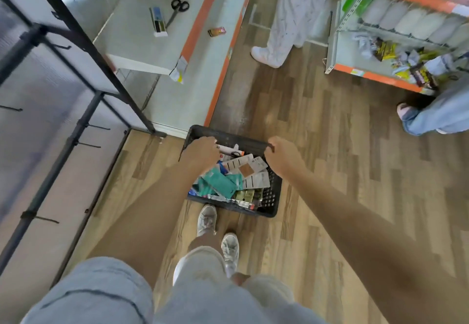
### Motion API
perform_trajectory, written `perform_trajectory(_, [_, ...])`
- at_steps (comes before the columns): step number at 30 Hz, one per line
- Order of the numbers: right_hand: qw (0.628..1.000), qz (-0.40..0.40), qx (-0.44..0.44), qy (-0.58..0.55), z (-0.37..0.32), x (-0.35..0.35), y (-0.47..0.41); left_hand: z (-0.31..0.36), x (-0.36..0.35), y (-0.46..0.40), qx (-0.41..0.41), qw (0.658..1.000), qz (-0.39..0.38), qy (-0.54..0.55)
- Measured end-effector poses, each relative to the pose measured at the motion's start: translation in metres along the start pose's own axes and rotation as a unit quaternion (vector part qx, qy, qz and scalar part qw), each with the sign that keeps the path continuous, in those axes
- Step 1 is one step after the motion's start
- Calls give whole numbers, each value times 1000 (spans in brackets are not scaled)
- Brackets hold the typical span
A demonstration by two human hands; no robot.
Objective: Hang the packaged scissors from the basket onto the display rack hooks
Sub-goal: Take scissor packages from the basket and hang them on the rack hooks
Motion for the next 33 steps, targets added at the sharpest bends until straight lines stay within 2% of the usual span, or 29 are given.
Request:
perform_trajectory(7, [998, -53, -27, 12, 14, -57, -74, -63, -50, -90, 43, 988, -150, -14])
perform_trajectory(9, [997, -63, -33, 10, 27, -80, -103, -78, -68, -122, 64, 985, -159, 12])
perform_trajectory(11, [996, -72, -42, 15, 44, -109, -131, -94, -96, -156, 105, 976, -154, 109])
perform_trajectory(12, [995, -84, -44, 28, 54, -127, -146, -101, -114, -171, 133, 962, -161, 177])
perform_trajectory(14, [991, -116, -60, 42, 76, -167, -170, -112, -156, -189, 192, 913, -218, 285])
perform_trajectory(15, [989, -125, -65, 42, 88, -187, -185, -119, -178, -199, 228, 892, -221, 322])
perform_trajectory(20, [985, -160, -46, 43, 140, -285, -262, -171, -290, -251, 359, 824, -152, 410])
perform_trajectory(24, [981, -181, -16, 65, 167, -352, -325, -190, -359, -292, 392, 782, -106, 472])
perform_trajectory(29, [972, -217, 32, 82, 184, -411, -364, -193, -409, -334, 400, 730, -29, 553])
perform_trajectory(30, [970, -217, 47, 96, 186, -419, -369, -194, -416, -340, 401, 734, -19, 549])
perform_trajectory(33, [966, -219, 75, 115, 186, -430, -382, -198, -426, -354, 379, 771, 7, 513])
Point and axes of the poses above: each hand's wrist, its own y-axis away from the middle knuckle, its own x-axis out of the back of the hand, z = x × y, the point moved 3 cm from there along -y, towards the middle knuckle, and after that the axes turned 7 degrees about -z, right-handed, at the moved point
